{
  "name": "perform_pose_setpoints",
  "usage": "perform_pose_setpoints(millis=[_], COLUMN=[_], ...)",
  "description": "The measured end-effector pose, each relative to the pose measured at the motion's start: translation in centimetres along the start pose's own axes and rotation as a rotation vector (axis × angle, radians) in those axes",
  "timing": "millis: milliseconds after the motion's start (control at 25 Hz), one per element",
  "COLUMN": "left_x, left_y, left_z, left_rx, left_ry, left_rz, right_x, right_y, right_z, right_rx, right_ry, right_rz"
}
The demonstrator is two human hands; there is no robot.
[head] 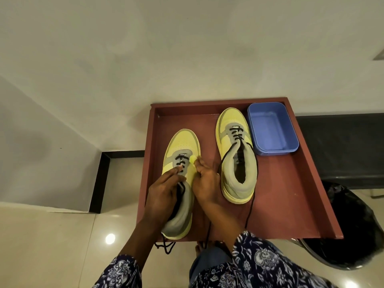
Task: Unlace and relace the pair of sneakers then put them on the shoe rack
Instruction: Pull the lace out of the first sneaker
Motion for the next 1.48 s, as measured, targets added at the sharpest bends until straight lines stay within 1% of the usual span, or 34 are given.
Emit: perform_pose_setpoints(millis=[80,160,240,280,360,440,520,680,760,840,920,1000,1040,1160,1320,1400,1480], left_x=[0.0,0.0,0.2,0.3,0.8,1.1,0.9,0.0,-0.7,-1.7,-2.5,-2.6,-2.5,-2.3,-2.2,-2.1,-2.1], left_y=[0.0,0.0,0.0,-0.1,-0.4,-0.6,-0.6,-0.4,-0.2,-0.2,-0.1,-0.1,-0.2,-0.6,-0.5,-0.4,-0.4], left_z=[-0.1,-0.1,0.2,0.5,1.1,1.5,1.6,1.8,1.8,1.4,1.0,0.5,0.4,-0.1,-0.6,-0.5,-0.3], left_rx=[-0.007,-0.018,-0.011,0.0,0.027,0.024,-0.017,0.04,0.025,-0.002,-0.021,-0.038,-0.045,-0.066,-0.105,-0.112,-0.118], left_ry=[0.01,0.023,0.021,0.031,0.118,0.199,0.194,0.108,0.106,0.112,0.105,0.115,0.123,0.126,0.141,0.137,0.128], left_rz=[0.001,0.003,-0.006,-0.009,-0.002,0.018,0.045,0.042,0.033,0.034,0.058,0.083,0.086,0.059,0.062,0.059,0.061], right_x=[-0.1,-1.4,-3.0,-3.7,-5.3,-6.4,-6.4,-3.5,-1.7,-0.5,-0.3,-0.8,-0.9,0.1,3.6,5.7,7.5], right_y=[0.1,0.0,-0.2,-0.2,0.0,0.0,0.3,2.4,3.2,3.1,2.1,0.7,0.2,0.3,0.7,0.8,0.5], right_z=[-0.4,-1.0,-1.1,-1.0,-0.9,-0.6,-0.5,-0.9,-1.2,-1.1,-0.8,-0.2,0.3,0.5,-0.1,-0.6,-1.5], right_rx=[-0.03,-0.054,-0.054,-0.035,0.019,0.067,0.088,0.082,0.036,-0.015,-0.095,-0.147,-0.148,-0.112,-0.105,-0.102,-0.1], right_ry=[0.03,0.092,0.109,0.098,0.037,-0.031,-0.07,-0.115,-0.117,-0.118,-0.116,-0.155,-0.184,-0.229,-0.223,-0.213,-0.131], right_rz=[-0.009,-0.012,0.008,0.022,0.032,0.002,-0.044,0.007,0.017,-0.028,-0.123,-0.208,-0.214,-0.11,-0.095,-0.125,-0.186])
Point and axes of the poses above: each hand's wrist, its own x-axis towards the middle knuckle, its own y-axis out of the back of the hand, z = x × y, the point moved 7 cm from there along x, towards the middle knuckle, and after that the axes turned 11 degrees about y, right-handed, at the moved point
